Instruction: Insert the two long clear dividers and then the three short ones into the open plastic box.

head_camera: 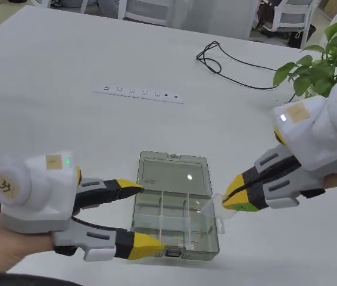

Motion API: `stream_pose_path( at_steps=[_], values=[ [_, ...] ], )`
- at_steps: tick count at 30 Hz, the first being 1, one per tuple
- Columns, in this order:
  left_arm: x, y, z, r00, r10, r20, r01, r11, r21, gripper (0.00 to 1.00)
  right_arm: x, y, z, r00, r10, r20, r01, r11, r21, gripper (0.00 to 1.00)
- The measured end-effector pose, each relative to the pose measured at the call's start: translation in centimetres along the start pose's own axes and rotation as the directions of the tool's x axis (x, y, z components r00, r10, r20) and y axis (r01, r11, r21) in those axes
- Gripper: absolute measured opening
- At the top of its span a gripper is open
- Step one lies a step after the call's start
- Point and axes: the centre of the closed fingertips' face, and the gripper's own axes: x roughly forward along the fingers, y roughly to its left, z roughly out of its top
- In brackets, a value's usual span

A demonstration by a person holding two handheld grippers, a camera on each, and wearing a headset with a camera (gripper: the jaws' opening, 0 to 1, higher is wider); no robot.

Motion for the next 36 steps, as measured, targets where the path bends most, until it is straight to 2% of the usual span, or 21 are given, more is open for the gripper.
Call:
stream_pose_path(
  at_steps=[5,8,11,15,21,36],
  values=[
    [-0.4,0.7,-1.0,0.9997,0.017,-0.021,-0.017,1.000,0.000,0.83,1.1,-1.3,-1.3,0.9993,-0.017,-0.033,0.017,1.000,-0.016,0.03],
    [-0.5,0.9,-1.7,0.9991,0.023,-0.037,-0.023,1.000,0.001,0.87,1.9,-2.3,-2.4,0.9969,-0.030,-0.072,0.027,0.999,-0.044,0.03],
    [-0.5,1.1,-2.3,0.9981,0.032,-0.054,-0.031,1.000,0.003,0.92,2.8,-2.6,-2.8,0.9957,-0.030,-0.088,0.025,0.998,-0.049,0.03],
    [-0.6,1.2,-2.7,0.9978,0.036,-0.055,-0.037,0.999,-0.004,0.96,4.0,-3.2,-3.5,0.9930,-0.038,-0.111,0.031,0.997,-0.068,0.03],
    [-0.7,1.3,-3.0,0.9975,0.046,-0.054,-0.047,0.999,-0.019,1.00,5.4,-3.6,-4.7,0.9880,-0.033,-0.151,0.020,0.996,-0.085,0.03],
    [-0.7,1.5,-3.1,0.9976,0.052,-0.045,-0.054,0.998,-0.034,1.00,6.3,-4.0,-5.1,0.9865,-0.022,-0.162,0.011,0.997,-0.072,0.03]
  ],
)
